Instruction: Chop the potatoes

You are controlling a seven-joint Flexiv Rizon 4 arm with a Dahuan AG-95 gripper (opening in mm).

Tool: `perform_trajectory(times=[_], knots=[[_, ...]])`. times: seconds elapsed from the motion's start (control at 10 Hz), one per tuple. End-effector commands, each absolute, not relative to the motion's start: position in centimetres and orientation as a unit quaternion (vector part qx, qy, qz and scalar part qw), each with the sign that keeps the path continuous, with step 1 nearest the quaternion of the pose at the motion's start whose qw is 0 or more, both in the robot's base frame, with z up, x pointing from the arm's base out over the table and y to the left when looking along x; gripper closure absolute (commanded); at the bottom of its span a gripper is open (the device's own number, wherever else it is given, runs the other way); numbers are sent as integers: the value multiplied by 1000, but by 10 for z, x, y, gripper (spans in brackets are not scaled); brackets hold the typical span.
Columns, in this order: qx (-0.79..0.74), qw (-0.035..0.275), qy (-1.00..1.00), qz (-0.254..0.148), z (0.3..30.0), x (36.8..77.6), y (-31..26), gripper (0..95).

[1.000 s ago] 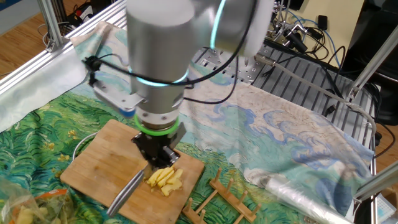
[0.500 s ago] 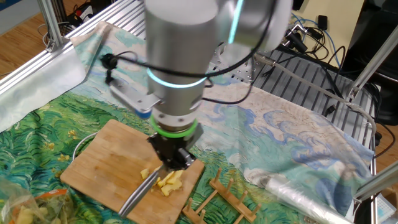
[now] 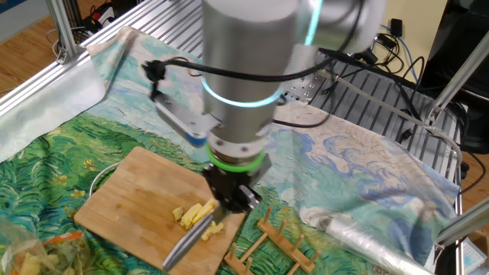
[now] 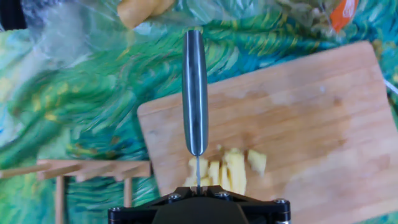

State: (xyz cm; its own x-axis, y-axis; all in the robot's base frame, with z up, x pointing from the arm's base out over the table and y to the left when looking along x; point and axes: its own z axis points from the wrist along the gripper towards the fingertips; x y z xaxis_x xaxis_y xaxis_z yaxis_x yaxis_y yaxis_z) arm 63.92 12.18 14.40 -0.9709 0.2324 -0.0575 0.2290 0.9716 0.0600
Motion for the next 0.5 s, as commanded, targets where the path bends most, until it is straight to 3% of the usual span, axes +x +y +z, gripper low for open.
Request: perform_trajectory(times=[0.1,0.5], knots=[[120,34,992,28,145,640,130,950],[131,42,990,30,142,647,153,950]])
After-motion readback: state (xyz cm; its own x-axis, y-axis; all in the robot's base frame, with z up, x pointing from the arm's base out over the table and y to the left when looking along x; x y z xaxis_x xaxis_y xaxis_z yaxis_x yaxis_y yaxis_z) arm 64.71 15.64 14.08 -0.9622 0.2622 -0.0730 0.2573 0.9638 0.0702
